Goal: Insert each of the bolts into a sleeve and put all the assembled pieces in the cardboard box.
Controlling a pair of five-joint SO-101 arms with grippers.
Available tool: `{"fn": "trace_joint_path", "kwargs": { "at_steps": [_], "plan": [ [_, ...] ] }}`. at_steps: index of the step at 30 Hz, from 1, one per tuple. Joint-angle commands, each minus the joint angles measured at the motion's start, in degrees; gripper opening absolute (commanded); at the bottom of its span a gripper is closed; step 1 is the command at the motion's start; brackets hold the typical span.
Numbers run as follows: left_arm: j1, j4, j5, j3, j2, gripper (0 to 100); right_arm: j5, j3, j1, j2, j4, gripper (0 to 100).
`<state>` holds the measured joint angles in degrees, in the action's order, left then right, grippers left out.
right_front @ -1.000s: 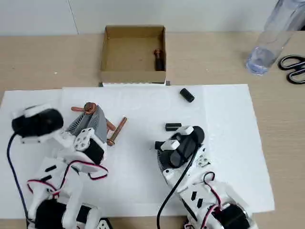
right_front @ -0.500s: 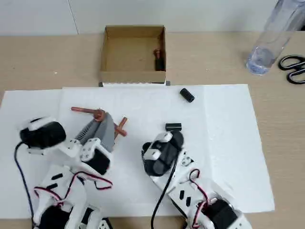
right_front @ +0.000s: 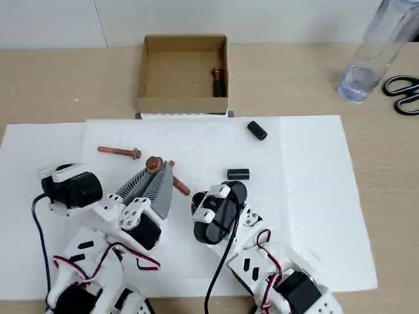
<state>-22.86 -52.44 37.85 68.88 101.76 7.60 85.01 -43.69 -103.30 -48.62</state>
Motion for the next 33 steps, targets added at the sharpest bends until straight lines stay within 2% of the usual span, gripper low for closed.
{"fn": "trace_joint_path", "kwargs": {
  "at_steps": [1,19,27,33],
  "plan": [
    [-0.8,1.7,0.4,-0.2,0.4,1,0.5,-0.7,-0.1,-0.7,1.9,0.2],
    [-1.4,1.6,0.2,2.2,0.4,1,0.6,-0.7,-2.6,-0.7,4.5,0.2],
    [-1.5,-2.5,0.1,2.0,0.4,1,2.0,-0.7,-2.5,-0.7,4.6,0.2],
    [-5.6,-2.8,0.0,2.0,0.3,1,3.4,-2.4,-2.5,-0.7,4.7,0.2]
  ]
}}
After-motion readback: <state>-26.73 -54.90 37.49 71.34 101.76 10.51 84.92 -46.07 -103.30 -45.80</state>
